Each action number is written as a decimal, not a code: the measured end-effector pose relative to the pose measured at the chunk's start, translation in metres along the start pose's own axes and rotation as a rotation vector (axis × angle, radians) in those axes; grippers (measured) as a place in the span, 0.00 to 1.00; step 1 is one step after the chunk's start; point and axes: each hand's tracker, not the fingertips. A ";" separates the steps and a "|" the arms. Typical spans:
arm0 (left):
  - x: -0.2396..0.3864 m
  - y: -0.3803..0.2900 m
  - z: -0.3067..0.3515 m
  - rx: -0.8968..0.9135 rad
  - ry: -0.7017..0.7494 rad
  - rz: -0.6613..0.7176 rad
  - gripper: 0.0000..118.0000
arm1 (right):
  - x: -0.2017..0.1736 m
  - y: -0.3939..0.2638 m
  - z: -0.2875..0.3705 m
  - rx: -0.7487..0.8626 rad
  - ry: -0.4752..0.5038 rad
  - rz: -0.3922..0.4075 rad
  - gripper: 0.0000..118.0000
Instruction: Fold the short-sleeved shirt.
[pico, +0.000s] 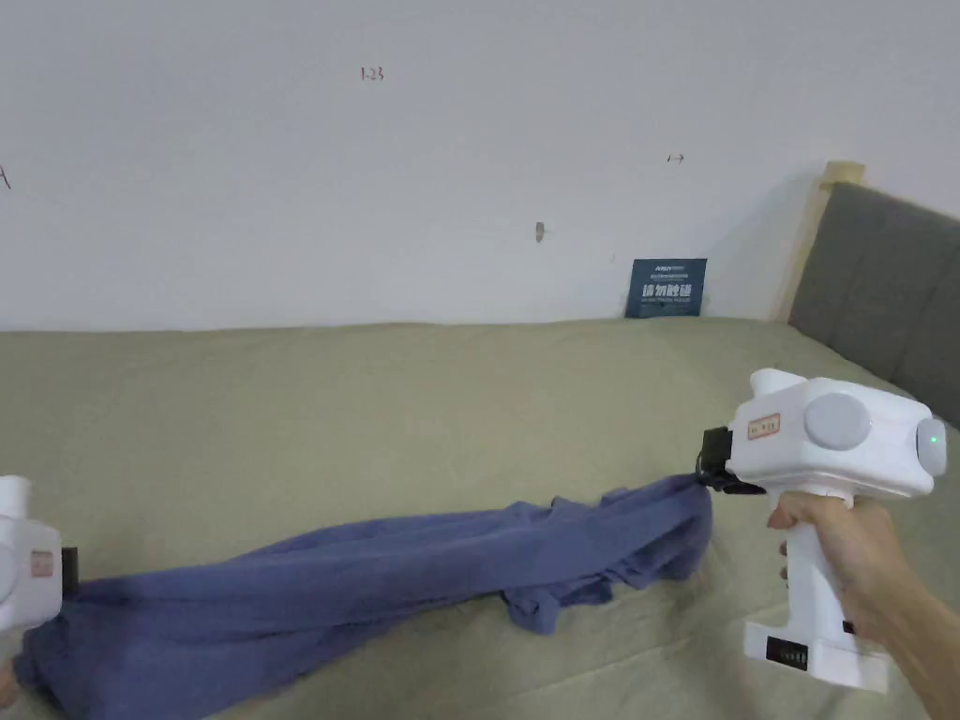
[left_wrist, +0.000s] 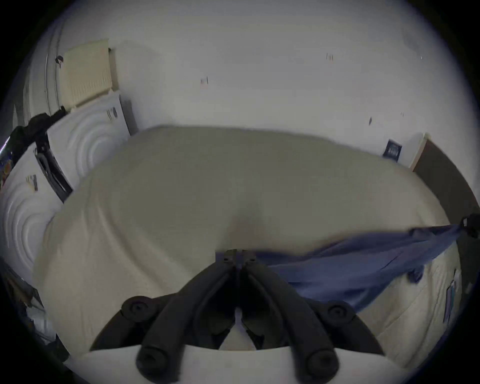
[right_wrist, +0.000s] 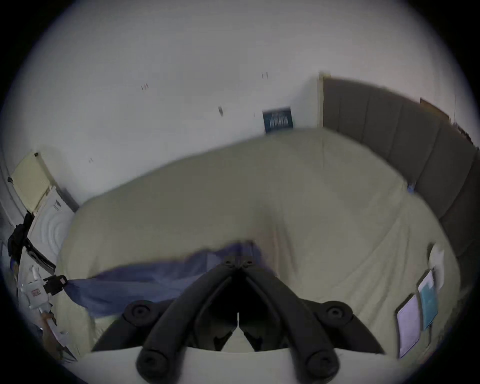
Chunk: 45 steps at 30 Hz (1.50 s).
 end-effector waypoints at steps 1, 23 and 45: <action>-0.003 -0.014 0.003 -0.014 -0.004 0.002 0.02 | 0.006 -0.015 -0.003 -0.030 -0.007 0.003 0.00; -0.089 -0.212 0.215 -0.043 -0.093 -0.106 0.02 | 0.100 -0.264 0.238 -0.151 0.017 -0.022 0.00; -0.054 -0.215 0.259 -0.005 -0.194 -0.012 0.00 | 0.040 -0.254 0.239 0.012 -0.043 0.158 0.00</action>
